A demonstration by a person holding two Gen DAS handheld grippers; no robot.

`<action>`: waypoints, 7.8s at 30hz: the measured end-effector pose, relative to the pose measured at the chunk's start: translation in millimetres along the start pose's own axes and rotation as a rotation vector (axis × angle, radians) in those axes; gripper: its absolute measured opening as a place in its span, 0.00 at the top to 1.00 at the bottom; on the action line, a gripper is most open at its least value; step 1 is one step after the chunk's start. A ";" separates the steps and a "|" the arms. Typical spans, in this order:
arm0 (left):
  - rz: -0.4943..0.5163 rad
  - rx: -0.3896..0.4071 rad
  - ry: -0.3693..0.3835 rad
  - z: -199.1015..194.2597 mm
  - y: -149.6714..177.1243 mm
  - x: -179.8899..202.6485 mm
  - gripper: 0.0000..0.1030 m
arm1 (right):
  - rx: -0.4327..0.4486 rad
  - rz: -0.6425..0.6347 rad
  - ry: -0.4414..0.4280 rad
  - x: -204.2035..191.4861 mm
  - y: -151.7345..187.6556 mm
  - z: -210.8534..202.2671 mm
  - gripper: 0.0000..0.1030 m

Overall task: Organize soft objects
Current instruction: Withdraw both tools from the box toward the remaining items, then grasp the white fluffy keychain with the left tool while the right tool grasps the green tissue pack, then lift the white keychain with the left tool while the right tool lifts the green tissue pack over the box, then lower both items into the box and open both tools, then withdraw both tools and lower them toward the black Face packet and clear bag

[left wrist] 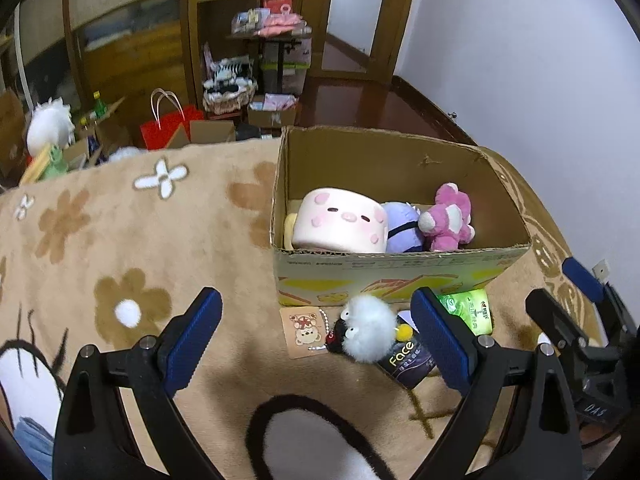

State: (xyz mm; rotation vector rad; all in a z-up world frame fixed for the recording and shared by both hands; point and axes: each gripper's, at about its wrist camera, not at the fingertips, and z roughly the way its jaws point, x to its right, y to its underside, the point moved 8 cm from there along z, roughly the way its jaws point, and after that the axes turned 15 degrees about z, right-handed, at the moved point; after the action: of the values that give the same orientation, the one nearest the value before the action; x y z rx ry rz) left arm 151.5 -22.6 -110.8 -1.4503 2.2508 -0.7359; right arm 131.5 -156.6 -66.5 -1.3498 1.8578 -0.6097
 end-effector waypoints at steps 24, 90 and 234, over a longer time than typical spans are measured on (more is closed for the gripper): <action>0.031 -0.224 0.108 76.7 20.2 25.0 0.08 | -0.201 -0.026 0.062 10.8 46.4 60.9 0.00; -0.024 -0.144 0.027 42.1 29.9 8.5 0.56 | -0.276 -0.094 0.135 12.8 70.2 81.9 0.25; 0.126 -0.089 0.019 23.6 16.6 41.7 0.07 | -0.116 0.070 -0.015 3.9 4.5 29.3 0.00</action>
State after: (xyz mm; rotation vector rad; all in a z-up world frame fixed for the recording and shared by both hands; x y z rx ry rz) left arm 135.7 -60.5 -140.5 -1.3305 2.3917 -0.6205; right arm 151.4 -157.4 -88.7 -1.3530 1.9453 -0.4615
